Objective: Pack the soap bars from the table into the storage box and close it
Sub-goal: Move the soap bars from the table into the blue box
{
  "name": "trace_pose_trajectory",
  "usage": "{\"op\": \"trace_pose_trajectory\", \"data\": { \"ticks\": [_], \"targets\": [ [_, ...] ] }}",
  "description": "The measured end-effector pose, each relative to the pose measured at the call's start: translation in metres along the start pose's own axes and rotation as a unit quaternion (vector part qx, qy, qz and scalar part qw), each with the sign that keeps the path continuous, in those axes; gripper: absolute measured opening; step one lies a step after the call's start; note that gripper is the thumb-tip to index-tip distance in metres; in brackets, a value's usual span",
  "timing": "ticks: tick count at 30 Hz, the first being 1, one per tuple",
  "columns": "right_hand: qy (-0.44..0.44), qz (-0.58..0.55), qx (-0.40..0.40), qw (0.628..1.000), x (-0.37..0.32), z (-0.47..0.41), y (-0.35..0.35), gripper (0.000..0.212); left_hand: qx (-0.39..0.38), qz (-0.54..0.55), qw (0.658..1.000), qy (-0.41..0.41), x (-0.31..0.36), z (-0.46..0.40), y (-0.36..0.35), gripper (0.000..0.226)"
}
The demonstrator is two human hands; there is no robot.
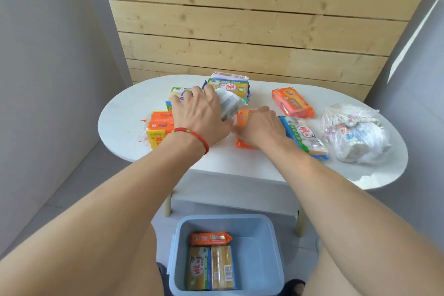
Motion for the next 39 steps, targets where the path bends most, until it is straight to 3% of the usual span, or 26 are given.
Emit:
{"op": "trace_pose_trajectory", "data": {
  "ticks": [5, 8, 12, 14, 16, 18, 20, 22, 25, 28, 30, 32, 34, 39],
  "targets": [
    [0.016, -0.007, -0.066, 0.998, 0.007, 0.017, -0.002, 0.043, -0.039, -0.02, 0.998, -0.046, -0.009, 0.015, -0.011, 0.074],
    [0.014, -0.05, -0.066, 0.996, 0.016, 0.045, 0.012, 0.04, -0.027, -0.016, 0.997, -0.076, 0.0, 0.034, 0.003, 0.075],
    [0.026, -0.107, -0.068, 0.992, 0.037, 0.09, 0.025, 0.044, -0.059, 0.201, 0.974, -0.085, 0.013, 0.085, -0.002, 0.07],
    [0.013, -0.109, -0.085, 0.99, 0.059, 0.112, 0.02, 0.055, -0.187, 0.308, 0.931, -0.051, 0.012, 0.116, -0.046, 0.071],
    [0.004, -0.13, -0.122, 0.984, 0.083, 0.129, 0.012, 0.058, -0.361, 0.4, 0.842, 0.023, 0.009, 0.154, -0.111, 0.067],
    [0.003, -0.161, -0.164, 0.973, 0.103, 0.141, 0.003, 0.055, -0.49, 0.413, 0.765, 0.063, 0.013, 0.19, -0.178, 0.053],
    [0.007, -0.175, -0.188, 0.966, 0.11, 0.148, -0.003, 0.048, -0.549, 0.4, 0.726, 0.106, 0.018, 0.212, -0.236, 0.045],
    [0.013, -0.164, -0.196, 0.967, 0.111, 0.154, -0.007, 0.051, -0.551, 0.415, 0.706, 0.164, 0.021, 0.224, -0.283, 0.049],
    [0.034, -0.152, -0.19, 0.969, 0.107, 0.163, -0.017, 0.06, -0.506, 0.446, 0.7, 0.235, 0.032, 0.231, -0.335, 0.068],
    [0.08, -0.093, -0.149, 0.981, 0.098, 0.169, -0.025, 0.072, -0.463, 0.475, 0.695, 0.278, 0.042, 0.233, -0.363, 0.06],
    [0.128, -0.027, -0.136, 0.982, 0.09, 0.168, -0.036, 0.084, -0.46, 0.455, 0.709, 0.281, 0.046, 0.23, -0.38, 0.066],
    [0.18, 0.048, -0.125, 0.975, 0.081, 0.175, -0.049, 0.092, -0.473, 0.404, 0.747, 0.234, 0.05, 0.228, -0.389, 0.08],
    [0.197, 0.103, -0.141, 0.965, 0.082, 0.172, -0.074, 0.093, -0.487, 0.356, 0.777, 0.179, 0.058, 0.227, -0.402, 0.08],
    [0.09, 0.149, -0.27, 0.947, 0.126, 0.138, -0.156, 0.085, -0.515, 0.27, 0.806, 0.104, 0.068, 0.221, -0.423, 0.062]
  ]
}}
Point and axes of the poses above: each hand's wrist, its own z-axis away from the middle knuckle, its own y-axis out of the back of the hand, x = y × z, the point moved 10 cm from there along -z, towards the middle knuckle, and after that the axes turned 15 degrees about -x, right-handed, at the moved point
